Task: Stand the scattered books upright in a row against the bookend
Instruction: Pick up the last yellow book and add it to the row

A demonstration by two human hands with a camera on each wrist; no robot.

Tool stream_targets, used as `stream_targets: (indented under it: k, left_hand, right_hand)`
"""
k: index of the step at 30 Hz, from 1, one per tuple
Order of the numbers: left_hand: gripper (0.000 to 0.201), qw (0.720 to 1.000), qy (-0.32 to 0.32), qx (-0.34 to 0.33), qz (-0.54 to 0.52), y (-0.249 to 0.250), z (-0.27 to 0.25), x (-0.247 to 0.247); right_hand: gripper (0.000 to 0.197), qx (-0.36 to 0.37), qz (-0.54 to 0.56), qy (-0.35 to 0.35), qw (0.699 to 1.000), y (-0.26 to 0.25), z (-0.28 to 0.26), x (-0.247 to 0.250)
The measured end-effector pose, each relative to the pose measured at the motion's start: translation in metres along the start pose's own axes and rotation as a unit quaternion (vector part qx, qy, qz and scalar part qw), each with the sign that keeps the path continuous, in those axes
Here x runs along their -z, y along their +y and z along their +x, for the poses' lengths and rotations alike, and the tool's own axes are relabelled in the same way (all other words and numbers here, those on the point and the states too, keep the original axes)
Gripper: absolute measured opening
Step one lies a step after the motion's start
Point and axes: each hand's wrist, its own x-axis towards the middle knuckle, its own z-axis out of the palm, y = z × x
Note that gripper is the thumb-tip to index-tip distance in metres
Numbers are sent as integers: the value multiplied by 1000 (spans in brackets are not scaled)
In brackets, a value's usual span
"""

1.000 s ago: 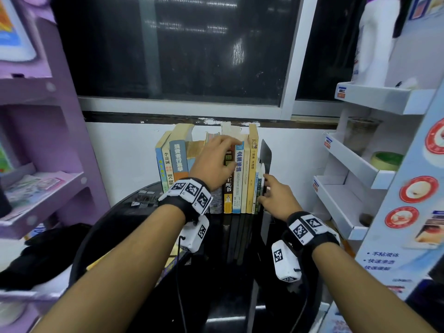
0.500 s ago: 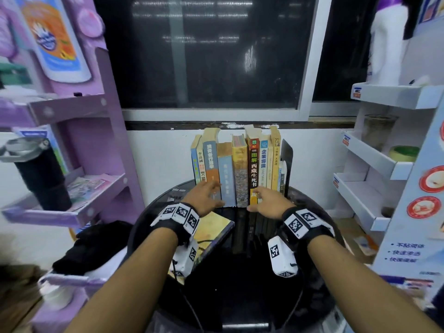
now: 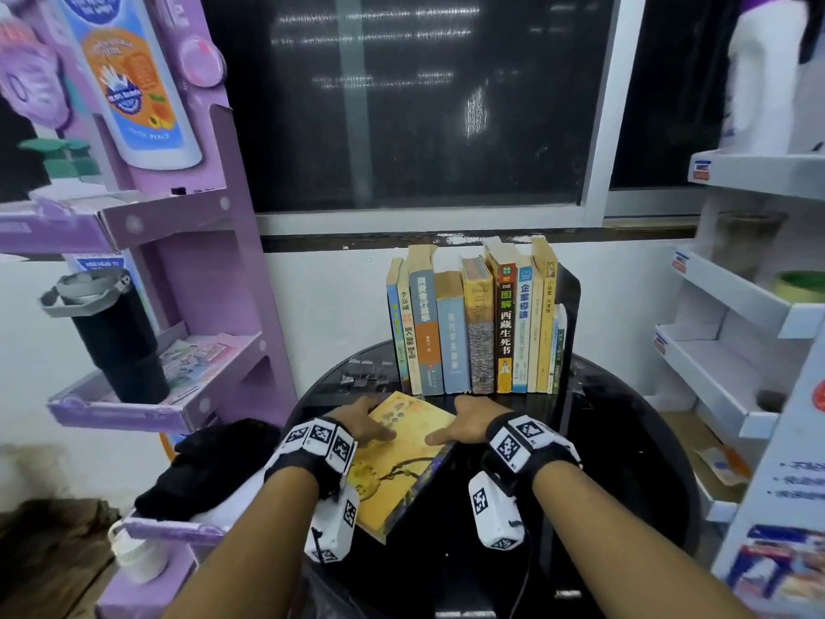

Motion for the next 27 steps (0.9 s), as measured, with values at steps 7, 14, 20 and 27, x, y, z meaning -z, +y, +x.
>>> stream_targets:
  k: [7, 14, 20, 27]
  left_hand:
    - [89, 995, 17, 12, 95, 5, 0, -5]
    - [97, 997, 31, -4, 74, -4, 3, -7]
    - [92, 999, -2, -10, 36, -6, -2, 0]
    - [91, 999, -3, -30, -26, -5, -3, 8]
  right_hand:
    - [78, -16, -55, 7, 998, -9, 9, -7]
    - [80, -37, 18, -2, 999, -6, 14, -10]
    - [78, -37, 230, -11, 972, -4, 6, -7]
    - [63, -1, 378, -23, 925, 0, -9, -1]
